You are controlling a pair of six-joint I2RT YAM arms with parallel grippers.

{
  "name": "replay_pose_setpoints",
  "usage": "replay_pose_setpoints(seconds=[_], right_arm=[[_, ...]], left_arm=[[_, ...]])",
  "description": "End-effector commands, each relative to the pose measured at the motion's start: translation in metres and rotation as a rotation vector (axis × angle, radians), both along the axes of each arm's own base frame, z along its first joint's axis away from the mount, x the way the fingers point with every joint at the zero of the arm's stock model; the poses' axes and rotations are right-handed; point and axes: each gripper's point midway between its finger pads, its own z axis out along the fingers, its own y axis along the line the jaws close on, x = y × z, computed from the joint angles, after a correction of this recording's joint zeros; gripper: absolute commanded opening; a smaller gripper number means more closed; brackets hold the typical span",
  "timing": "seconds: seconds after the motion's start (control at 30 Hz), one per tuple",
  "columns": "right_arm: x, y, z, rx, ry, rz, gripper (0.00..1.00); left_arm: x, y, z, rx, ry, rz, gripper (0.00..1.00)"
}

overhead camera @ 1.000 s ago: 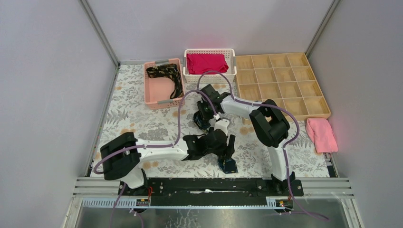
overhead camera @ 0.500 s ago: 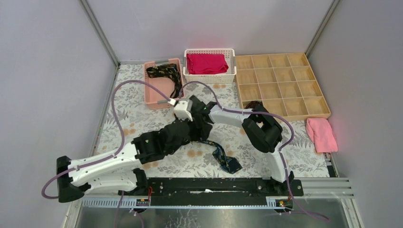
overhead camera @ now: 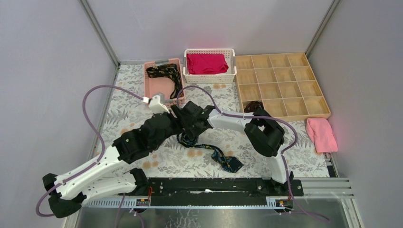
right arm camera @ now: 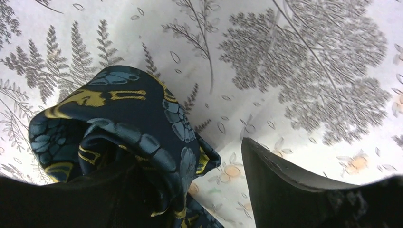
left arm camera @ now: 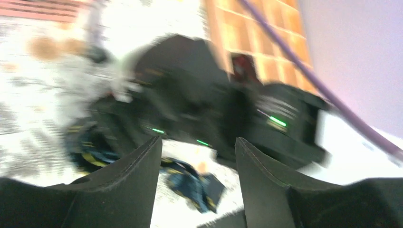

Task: Roll the ties
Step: Roll the tie at the center of the board.

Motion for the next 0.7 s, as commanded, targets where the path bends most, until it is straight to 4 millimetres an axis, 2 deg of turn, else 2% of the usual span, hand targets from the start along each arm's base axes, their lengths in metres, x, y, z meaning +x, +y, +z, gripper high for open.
replay_pose_setpoints(seconds=[0.0,0.13,0.23,0.33,0.4,0.43,0.5,0.57,0.6,0.67], right_arm=[[0.009,-0.012,0.062,0.038,-0.117,-0.033,0.69],[0.013,-0.015,0.089,0.112,-0.187,-0.063,0.75],[0.01,-0.014,0.111,0.147,-0.198,-0.054,0.75],[0.005,-0.027,0.129,0.154,-0.207,-0.092,0.74],[-0.006,-0.042,0.129,0.152,-0.192,-0.114,0.7],[-0.013,-0.049,0.129,0.162,-0.183,-0.126,0.66],[-0.033,-0.061,0.129,0.203,-0.145,-0.132,0.44],[-0.055,-0.071,0.12,0.226,-0.106,-0.137,0.23],[-0.067,-0.073,0.117,0.238,-0.089,-0.131,0.18],[-0.092,-0.076,0.107,0.236,-0.059,-0.112,0.14]], left_arm=[[0.023,0.086,-0.038,0.254,0.038,0.32,0.65],[0.031,0.09,-0.034,0.259,0.017,0.338,0.64],[0.039,0.087,-0.041,0.291,0.032,0.328,0.64],[0.049,0.079,-0.053,0.314,0.047,0.301,0.61],[0.059,0.071,-0.064,0.315,0.06,0.262,0.55],[0.065,0.065,-0.07,0.303,0.076,0.228,0.46],[0.077,0.054,-0.08,0.301,0.095,0.172,0.3],[0.088,0.042,-0.09,0.31,0.106,0.119,0.19],[0.094,0.034,-0.098,0.323,0.114,0.089,0.15],[0.102,0.025,-0.11,0.343,0.127,0.057,0.07]])
